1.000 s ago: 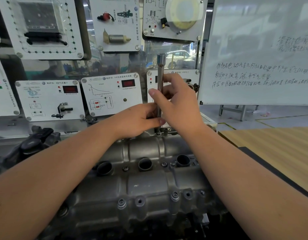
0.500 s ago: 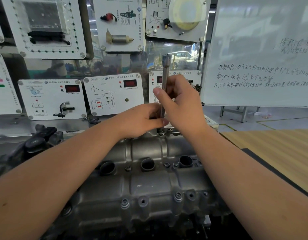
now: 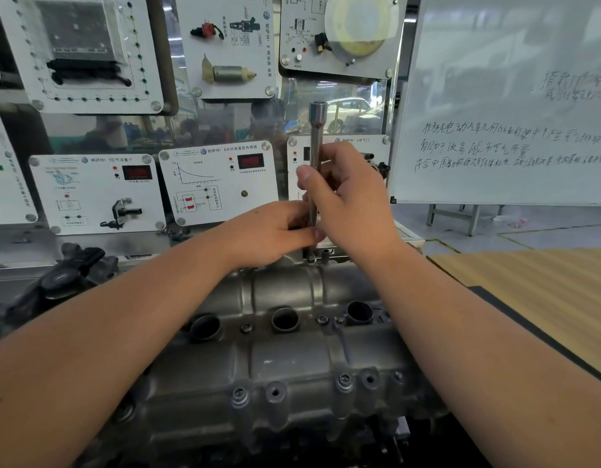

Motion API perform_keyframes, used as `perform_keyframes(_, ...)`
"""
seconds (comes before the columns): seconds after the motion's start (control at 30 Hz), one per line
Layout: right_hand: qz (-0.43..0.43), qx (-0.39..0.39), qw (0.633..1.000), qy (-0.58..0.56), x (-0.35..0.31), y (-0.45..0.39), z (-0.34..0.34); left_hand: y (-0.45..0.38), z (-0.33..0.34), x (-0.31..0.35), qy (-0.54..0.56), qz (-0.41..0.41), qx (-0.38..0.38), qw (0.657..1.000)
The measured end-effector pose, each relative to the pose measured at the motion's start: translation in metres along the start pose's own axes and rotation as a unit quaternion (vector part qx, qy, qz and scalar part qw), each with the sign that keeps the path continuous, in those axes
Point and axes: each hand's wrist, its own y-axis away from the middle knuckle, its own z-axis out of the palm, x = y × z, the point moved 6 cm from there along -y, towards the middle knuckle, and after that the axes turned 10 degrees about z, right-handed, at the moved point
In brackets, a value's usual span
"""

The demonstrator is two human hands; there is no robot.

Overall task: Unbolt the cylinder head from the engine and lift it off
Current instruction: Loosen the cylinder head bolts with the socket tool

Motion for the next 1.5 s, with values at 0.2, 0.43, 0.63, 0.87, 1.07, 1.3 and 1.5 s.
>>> perform_keyframes(0.2, -0.016, -0.026, 0.999, 0.023, 0.0, -0.001, 0.002, 0.003, -0.002, -0.003, 0.015, -0.016, 0.002, 1.0)
perform_keyframes(0.43, -0.03, 0.004, 0.998, 0.047, -0.001, -0.003, -0.001, 0.002, -0.002, -0.003, 0.02, -0.019, 0.011, 1.0)
perform_keyframes(0.63, 0.012, -0.017, 1.0, 0.001, 0.007, -0.001, 0.0, 0.005, -0.004, -0.007, 0.048, -0.024, 0.02, 0.998)
perform_keyframes(0.87, -0.031, -0.007, 0.999, 0.016, 0.001, 0.0, 0.001, 0.003, -0.002, 0.0, 0.033, -0.013, 0.004, 0.999)
perform_keyframes(1.07, -0.017, -0.032, 0.999, 0.017, 0.004, -0.001, 0.001, 0.004, -0.003, -0.011, 0.047, -0.023, 0.013, 0.999)
perform_keyframes(1.3, -0.033, -0.012, 0.999, -0.001, 0.001, 0.001, 0.003, 0.002, -0.004, -0.003, 0.014, -0.006, 0.003, 1.0)
perform_keyframes(1.5, -0.029, 0.011, 0.999, 0.044, 0.004, -0.002, 0.001, 0.004, -0.004, -0.002, 0.006, -0.011, -0.011, 1.0)
